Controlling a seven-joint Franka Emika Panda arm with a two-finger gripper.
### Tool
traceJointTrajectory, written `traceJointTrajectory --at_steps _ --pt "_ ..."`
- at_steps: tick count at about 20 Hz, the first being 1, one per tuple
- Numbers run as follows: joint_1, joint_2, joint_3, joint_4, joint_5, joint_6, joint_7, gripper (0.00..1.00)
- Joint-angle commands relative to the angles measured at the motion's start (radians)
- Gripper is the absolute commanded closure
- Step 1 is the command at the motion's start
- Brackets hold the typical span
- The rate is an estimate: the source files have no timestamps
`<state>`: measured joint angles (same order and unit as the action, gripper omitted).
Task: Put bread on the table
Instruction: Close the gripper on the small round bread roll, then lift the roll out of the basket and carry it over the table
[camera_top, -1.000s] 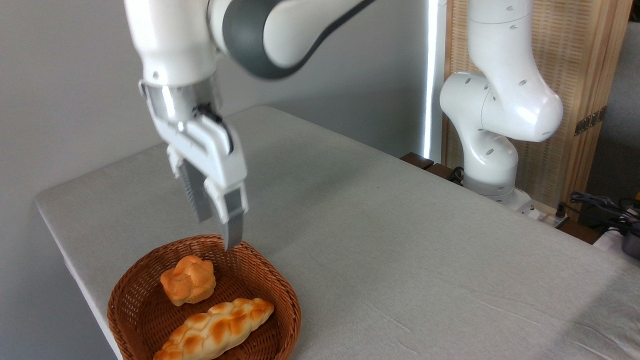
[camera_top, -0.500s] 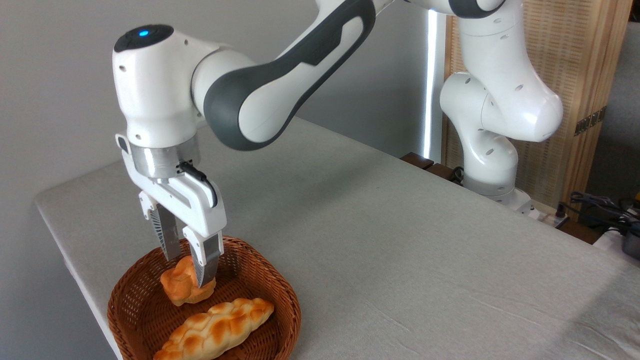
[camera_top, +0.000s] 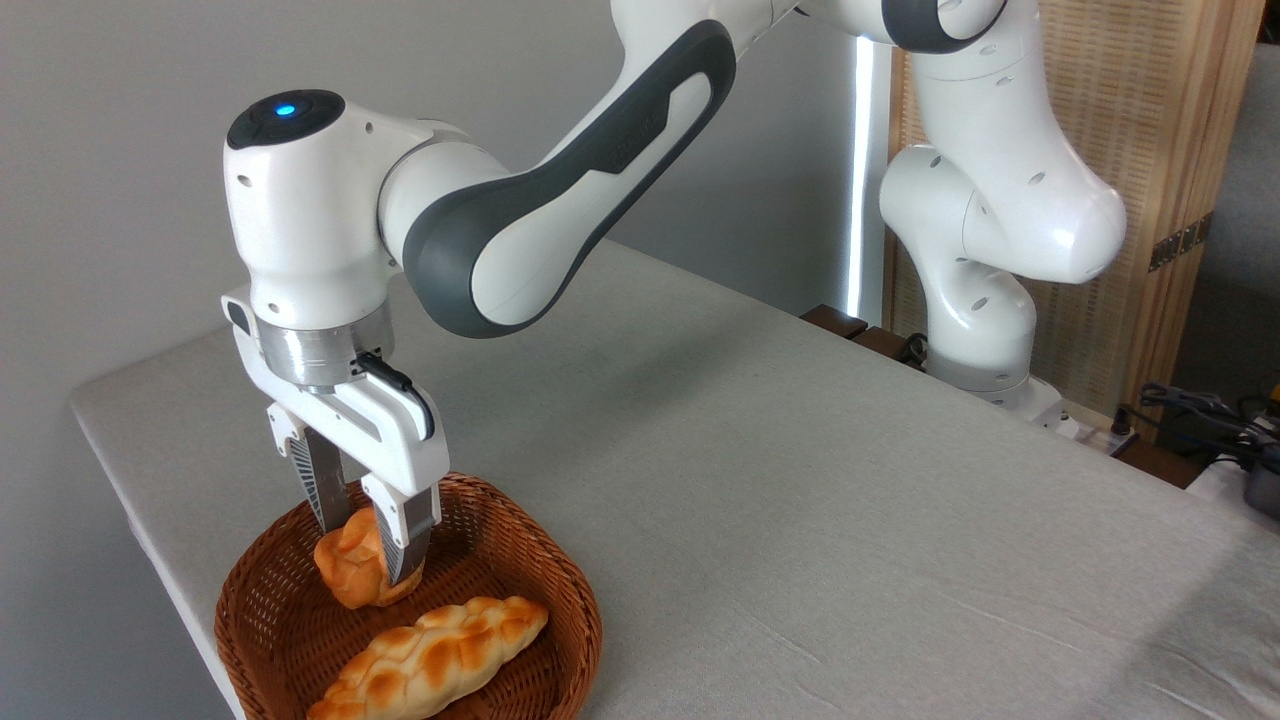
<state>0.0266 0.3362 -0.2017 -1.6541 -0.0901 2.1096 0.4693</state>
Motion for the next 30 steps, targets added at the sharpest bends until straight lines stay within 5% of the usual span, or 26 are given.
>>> traceJointTrajectory --at_steps 1,2,13,19,23,28,30 --pt "0.003 0.007 0.007 0.010 -0.017 -0.003 0.025 0.81" --pt "0.004 0.007 0.007 0.010 -0.019 -0.005 0.023 0.89" --pt "0.007 -0.023 0.045 0.026 -0.028 -0.080 0.029 0.89" --pt "0.055 -0.213 0.051 0.004 -0.020 -0.313 0.293 0.87" --pt "0.053 -0.382 0.076 -0.184 -0.017 -0.367 0.458 0.84" --pt "0.003 -0.471 0.076 -0.381 0.018 -0.324 0.540 0.67" --pt "-0.023 -0.470 0.076 -0.427 0.041 -0.290 0.539 0.38"
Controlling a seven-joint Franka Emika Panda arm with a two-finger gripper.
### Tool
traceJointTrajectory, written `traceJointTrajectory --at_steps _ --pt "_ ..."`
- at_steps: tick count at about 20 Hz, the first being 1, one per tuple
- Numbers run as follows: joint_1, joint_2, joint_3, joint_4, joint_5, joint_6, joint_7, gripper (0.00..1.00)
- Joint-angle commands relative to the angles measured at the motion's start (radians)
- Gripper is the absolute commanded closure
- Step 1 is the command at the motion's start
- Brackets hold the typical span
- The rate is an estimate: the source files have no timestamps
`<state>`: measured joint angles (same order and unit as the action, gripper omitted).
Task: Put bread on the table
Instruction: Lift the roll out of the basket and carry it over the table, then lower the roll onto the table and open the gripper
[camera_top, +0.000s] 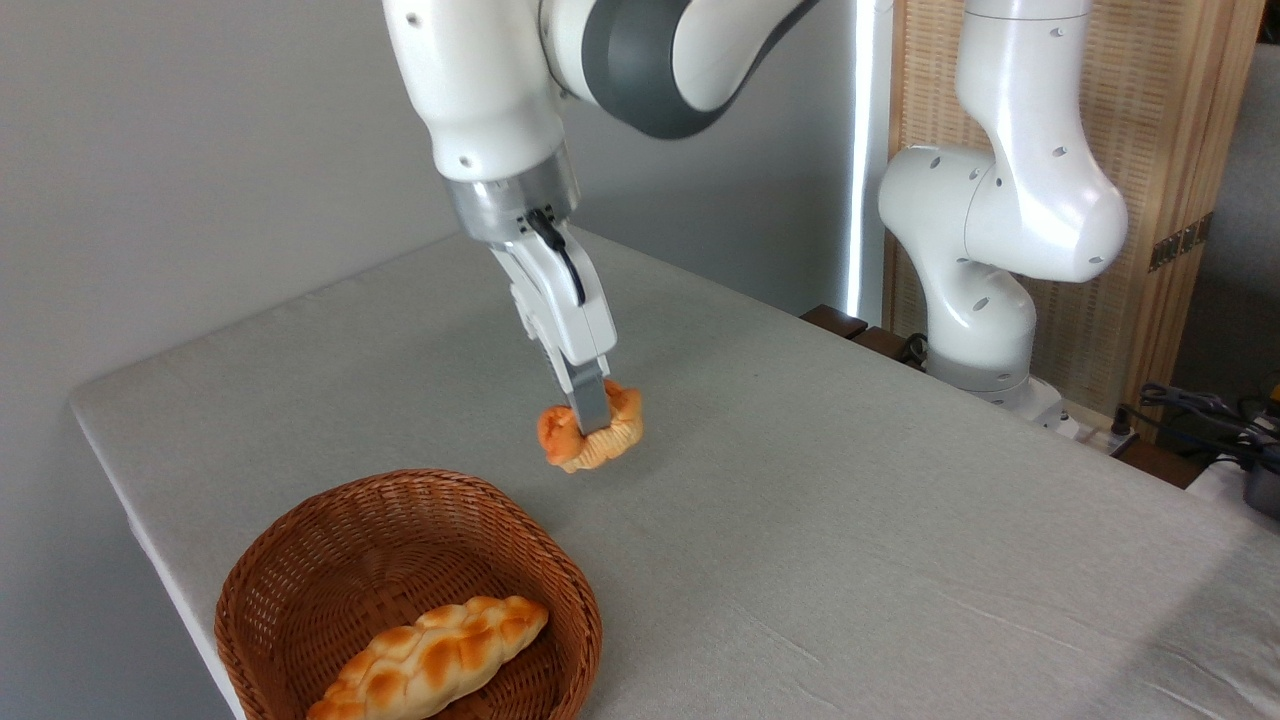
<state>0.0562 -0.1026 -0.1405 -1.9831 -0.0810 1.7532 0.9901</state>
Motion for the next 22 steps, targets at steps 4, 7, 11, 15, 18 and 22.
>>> traceJointTrajectory --at_steps 4,7,11,15,18,22 --pt "-0.064 -0.022 0.015 -0.120 0.032 0.100 0.018 0.03" --pt "-0.068 -0.006 0.013 -0.120 0.032 0.101 0.016 0.00" --pt "-0.070 -0.003 0.012 -0.120 0.032 0.101 0.012 0.00" --pt "-0.081 0.000 0.012 -0.120 0.032 0.101 0.009 0.00" --pt "-0.088 0.012 0.012 -0.120 0.032 0.101 0.009 0.00" --pt "-0.090 0.018 0.012 -0.117 0.033 0.101 0.010 0.00"
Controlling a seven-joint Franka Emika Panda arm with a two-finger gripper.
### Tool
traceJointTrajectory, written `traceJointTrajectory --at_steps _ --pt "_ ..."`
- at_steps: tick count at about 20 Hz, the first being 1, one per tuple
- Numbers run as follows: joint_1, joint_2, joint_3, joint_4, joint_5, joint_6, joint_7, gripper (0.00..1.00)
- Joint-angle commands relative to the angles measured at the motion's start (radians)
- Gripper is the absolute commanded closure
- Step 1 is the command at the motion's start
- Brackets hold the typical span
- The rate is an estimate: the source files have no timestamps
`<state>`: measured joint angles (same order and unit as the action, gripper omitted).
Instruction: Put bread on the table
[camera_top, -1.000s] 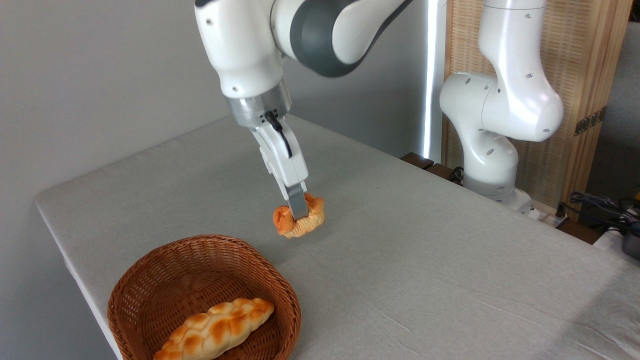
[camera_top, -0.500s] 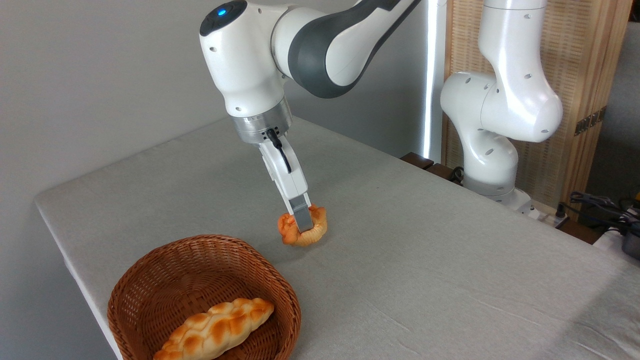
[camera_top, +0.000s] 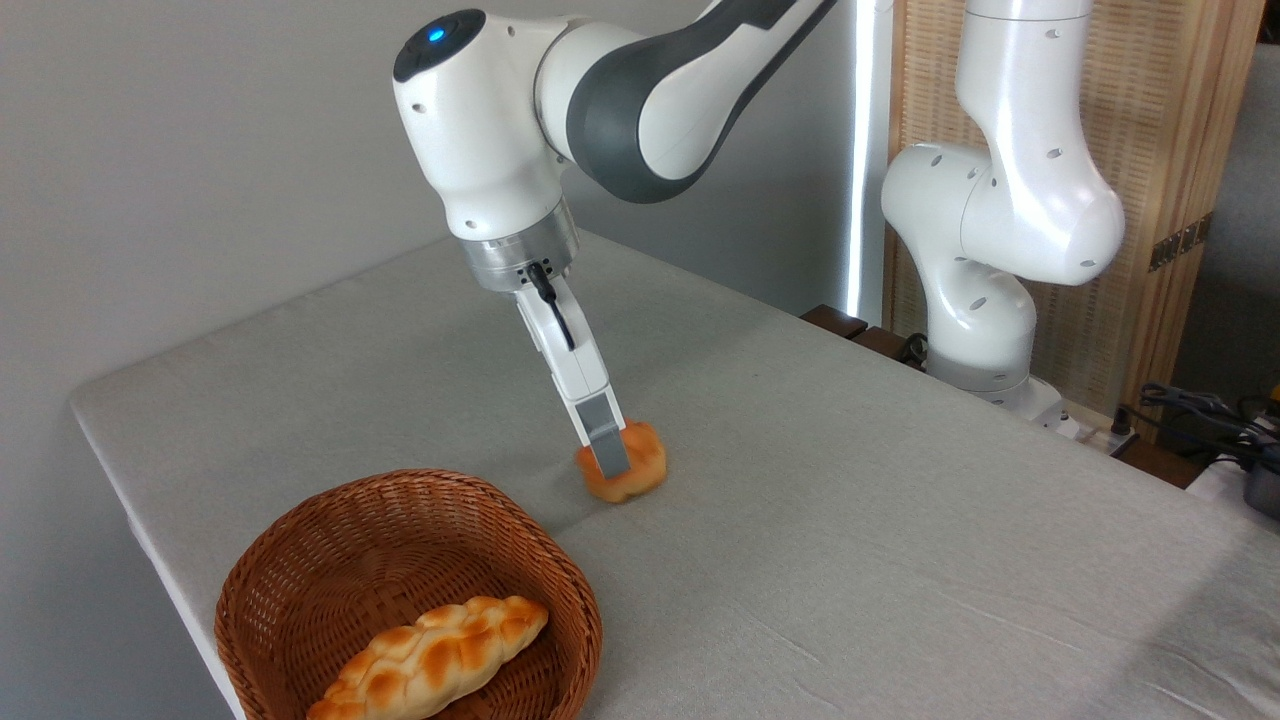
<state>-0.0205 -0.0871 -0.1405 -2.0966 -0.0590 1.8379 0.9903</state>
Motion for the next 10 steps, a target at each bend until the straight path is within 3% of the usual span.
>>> traceJointTrajectory --at_steps 1,3,7,10 --pt "-0.013 0.003 0.012 0.000 0.011 0.017 0.008 0.00" --pt "-0.012 -0.003 0.013 0.019 0.008 0.015 -0.012 0.00" --pt "-0.007 -0.002 0.019 0.159 0.010 -0.006 -0.163 0.00" --pt "-0.003 0.021 0.065 0.275 0.008 -0.052 -0.170 0.00"
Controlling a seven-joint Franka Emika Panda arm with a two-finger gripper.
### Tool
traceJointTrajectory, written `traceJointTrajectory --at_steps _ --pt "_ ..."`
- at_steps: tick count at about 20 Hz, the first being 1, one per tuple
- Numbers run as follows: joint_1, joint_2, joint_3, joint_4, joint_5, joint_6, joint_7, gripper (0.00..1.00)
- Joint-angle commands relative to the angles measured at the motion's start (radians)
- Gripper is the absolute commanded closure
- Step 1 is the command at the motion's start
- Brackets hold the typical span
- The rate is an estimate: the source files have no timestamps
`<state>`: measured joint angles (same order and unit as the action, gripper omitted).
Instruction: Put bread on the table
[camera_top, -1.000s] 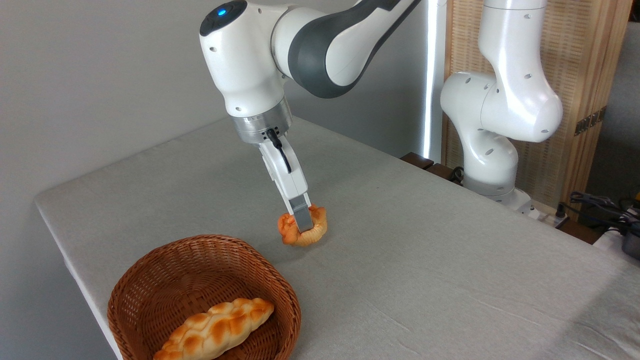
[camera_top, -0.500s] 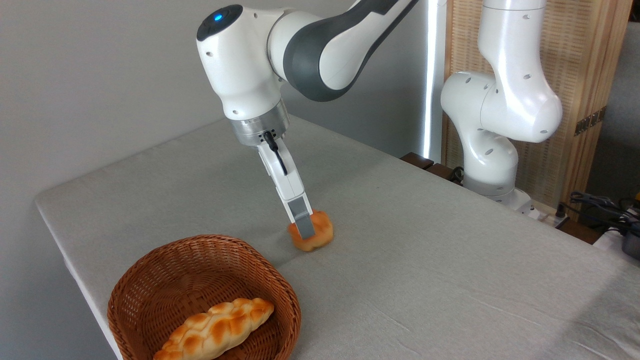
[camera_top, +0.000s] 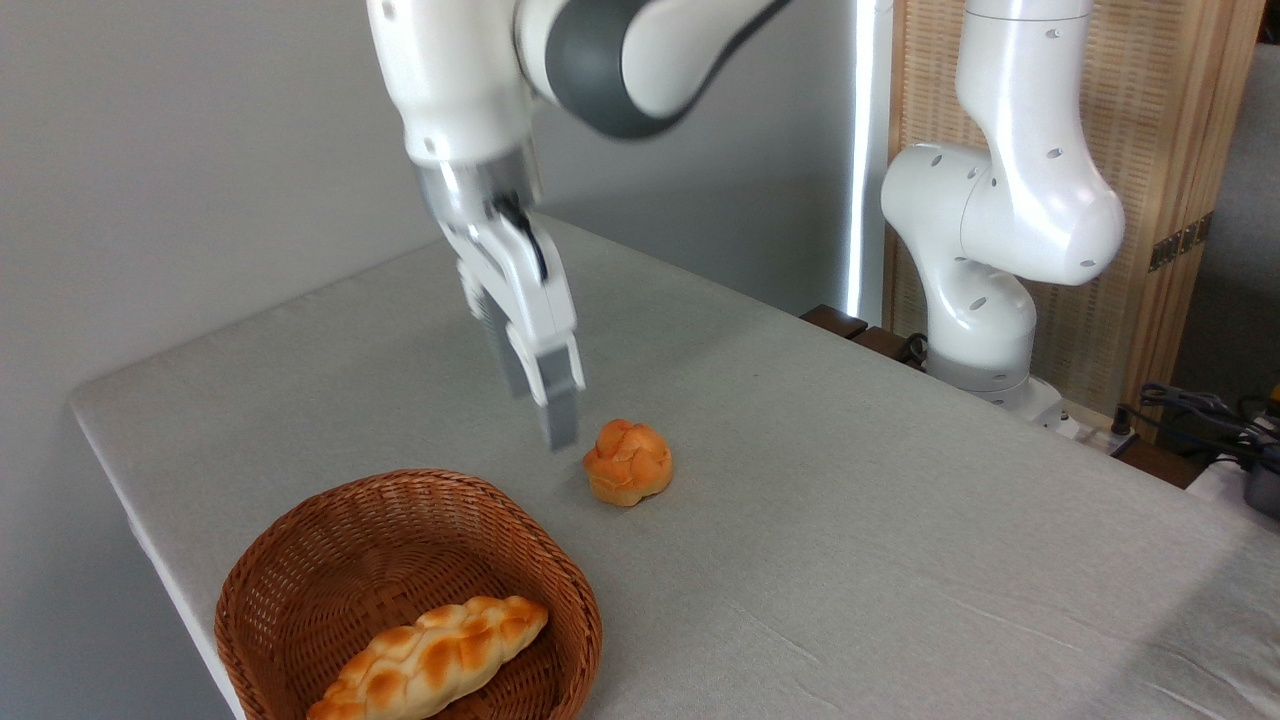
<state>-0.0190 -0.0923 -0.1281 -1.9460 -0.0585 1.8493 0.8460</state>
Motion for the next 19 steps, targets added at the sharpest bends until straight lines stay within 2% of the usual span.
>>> traceJointTrajectory --at_steps 1,4,7,9,19 --pt "-0.001 0.041 0.054 0.175 0.006 -0.106 -0.024 0.00" --pt "0.002 0.112 0.073 0.323 0.002 -0.200 -0.031 0.00" --pt "0.005 0.144 0.090 0.398 0.005 -0.214 -0.070 0.00" --pt "0.005 0.141 0.120 0.403 0.003 -0.217 -0.064 0.00" --pt "0.004 0.134 0.134 0.395 0.006 -0.205 -0.062 0.00"
